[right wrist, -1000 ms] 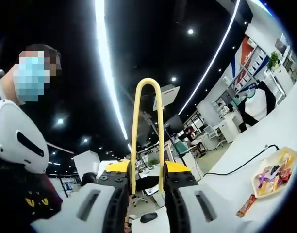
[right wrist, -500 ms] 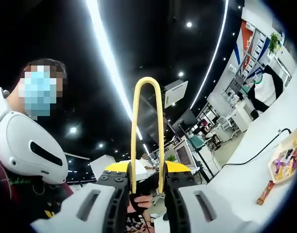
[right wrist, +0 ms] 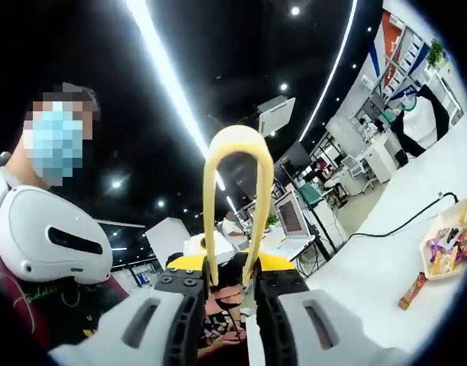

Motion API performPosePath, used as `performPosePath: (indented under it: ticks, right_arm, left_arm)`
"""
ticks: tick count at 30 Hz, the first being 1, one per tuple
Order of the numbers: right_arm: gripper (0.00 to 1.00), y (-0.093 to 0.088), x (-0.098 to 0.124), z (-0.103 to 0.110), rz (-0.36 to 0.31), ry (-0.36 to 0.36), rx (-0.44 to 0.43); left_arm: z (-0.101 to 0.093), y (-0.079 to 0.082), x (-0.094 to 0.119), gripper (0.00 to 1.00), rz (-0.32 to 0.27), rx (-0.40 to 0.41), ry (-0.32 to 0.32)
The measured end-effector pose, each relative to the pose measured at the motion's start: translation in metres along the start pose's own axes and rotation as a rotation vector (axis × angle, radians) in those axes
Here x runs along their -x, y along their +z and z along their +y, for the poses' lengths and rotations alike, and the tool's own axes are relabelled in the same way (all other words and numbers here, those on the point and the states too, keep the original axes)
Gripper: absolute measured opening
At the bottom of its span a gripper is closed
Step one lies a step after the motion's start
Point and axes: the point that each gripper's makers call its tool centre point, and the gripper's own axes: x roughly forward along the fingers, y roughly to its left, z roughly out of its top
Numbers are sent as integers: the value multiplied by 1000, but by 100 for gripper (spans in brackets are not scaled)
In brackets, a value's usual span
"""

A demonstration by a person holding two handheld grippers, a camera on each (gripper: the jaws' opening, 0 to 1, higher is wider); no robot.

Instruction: Place the target food into the container with the food tongs after gripping and lifting it, then release it inside without dropping or visibly crushing the food.

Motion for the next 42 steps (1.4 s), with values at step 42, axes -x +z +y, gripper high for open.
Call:
performPosePath:
  ticks: [42]
  right_arm:
    - [21, 9, 1, -13, 1, -54, 117]
  left_arm:
    - [21, -19, 12, 33, -91, 98, 76]
